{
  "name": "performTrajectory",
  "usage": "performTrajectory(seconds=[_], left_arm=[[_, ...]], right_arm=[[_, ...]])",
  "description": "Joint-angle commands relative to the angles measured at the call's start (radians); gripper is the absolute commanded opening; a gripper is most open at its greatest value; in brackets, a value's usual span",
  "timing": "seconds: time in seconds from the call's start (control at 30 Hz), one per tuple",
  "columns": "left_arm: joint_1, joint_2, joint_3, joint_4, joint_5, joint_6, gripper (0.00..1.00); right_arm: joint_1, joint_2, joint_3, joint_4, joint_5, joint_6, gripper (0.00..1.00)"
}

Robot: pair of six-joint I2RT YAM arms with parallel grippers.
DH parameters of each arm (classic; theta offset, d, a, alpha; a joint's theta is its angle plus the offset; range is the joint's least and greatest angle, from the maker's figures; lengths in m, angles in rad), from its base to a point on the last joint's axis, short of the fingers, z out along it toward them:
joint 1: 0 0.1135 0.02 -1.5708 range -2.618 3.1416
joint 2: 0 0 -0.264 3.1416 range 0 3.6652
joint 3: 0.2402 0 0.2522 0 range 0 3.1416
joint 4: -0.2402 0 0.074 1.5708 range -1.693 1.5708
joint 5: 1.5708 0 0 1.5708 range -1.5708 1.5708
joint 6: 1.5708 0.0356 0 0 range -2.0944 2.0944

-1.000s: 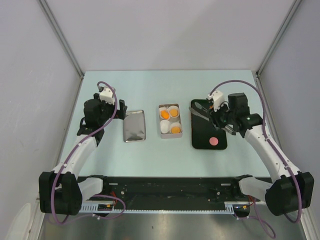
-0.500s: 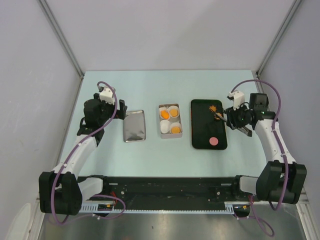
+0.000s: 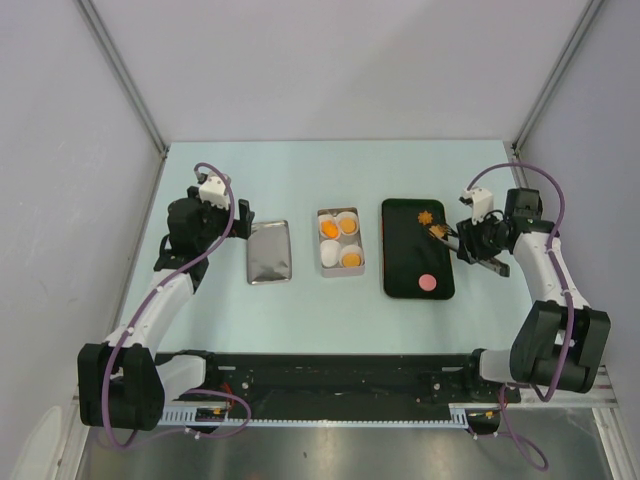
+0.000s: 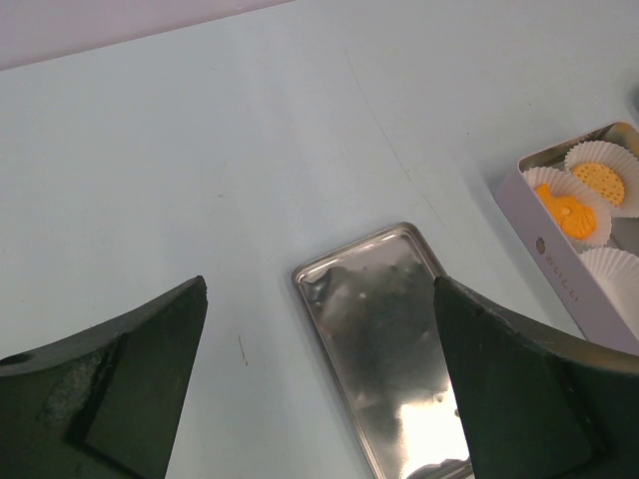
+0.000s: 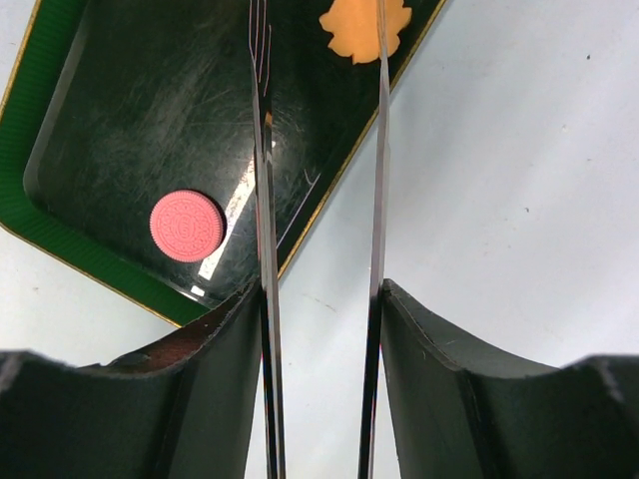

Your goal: Pack the cookies

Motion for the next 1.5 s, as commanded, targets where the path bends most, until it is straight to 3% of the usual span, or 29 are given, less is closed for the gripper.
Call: performTrajectory(seconds=[0.0,1.47], left_arm=[[-0.005,-0.01,-0.006,0.037,0.018,0.018,1.0],[-0.007,-0.001,-0.007,0.04,0.01,0.021,1.0]], right_arm=[[-0.014,0.018,0.005,0.02,-0.023,-0.026,0.52],[-0.003,0.091,0.007,0.087,0.062,-0.025,0.52]])
